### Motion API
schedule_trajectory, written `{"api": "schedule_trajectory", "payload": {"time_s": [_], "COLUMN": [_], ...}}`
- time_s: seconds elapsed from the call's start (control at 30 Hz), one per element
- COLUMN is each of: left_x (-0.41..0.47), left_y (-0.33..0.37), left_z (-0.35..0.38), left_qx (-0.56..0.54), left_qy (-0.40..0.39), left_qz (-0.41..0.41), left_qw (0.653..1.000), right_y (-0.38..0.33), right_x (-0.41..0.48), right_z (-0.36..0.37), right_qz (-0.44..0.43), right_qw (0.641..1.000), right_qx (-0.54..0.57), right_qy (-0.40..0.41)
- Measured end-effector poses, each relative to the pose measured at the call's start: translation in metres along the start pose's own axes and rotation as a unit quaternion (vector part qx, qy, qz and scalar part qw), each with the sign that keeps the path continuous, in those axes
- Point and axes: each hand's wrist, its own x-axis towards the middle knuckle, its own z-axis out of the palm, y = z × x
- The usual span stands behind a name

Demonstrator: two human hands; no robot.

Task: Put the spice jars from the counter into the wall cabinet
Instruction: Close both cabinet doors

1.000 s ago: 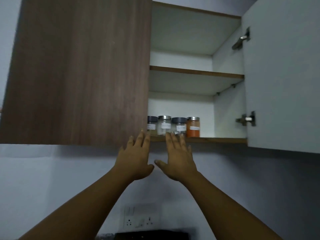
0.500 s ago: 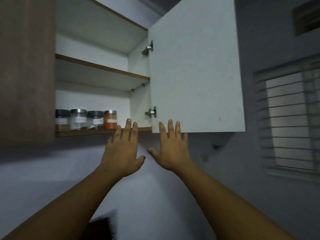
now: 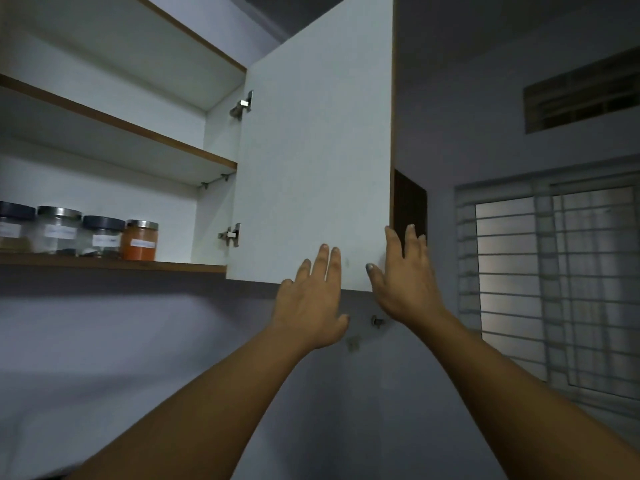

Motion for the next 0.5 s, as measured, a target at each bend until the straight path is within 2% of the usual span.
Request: {"api": "schedule_trajectory", "payload": {"time_s": [0.1, 0.23, 0.37, 0.5], "left_x": [0.021, 0.043, 0.057, 0.059], "left_y": [0.027, 0.046, 0.054, 0.055], "left_z": [0.014, 0.028, 0.039, 0.044], "left_qx": [-0.008, -0.022, -0.032, -0.023], "left_qy": [0.001, 0.002, 0.015, 0.033], "left_qz": [-0.008, -0.042, -0.059, -0.057], "left_qw": [1.0, 0.999, 0.998, 0.998], "right_y": [0.021, 0.038, 0.041, 0.036], "right_x": [0.012, 0.025, 0.032, 0.034], "right_z": [0.002, 0.01, 0.02, 0.024], "right_qz": [0.0, -0.012, -0.053, -0.046], "right_qw": [0.997, 0.989, 0.974, 0.971], "right_qx": [0.07, 0.147, 0.214, 0.236], "right_qy": [-0.02, -0.007, -0.057, -0.008]}}
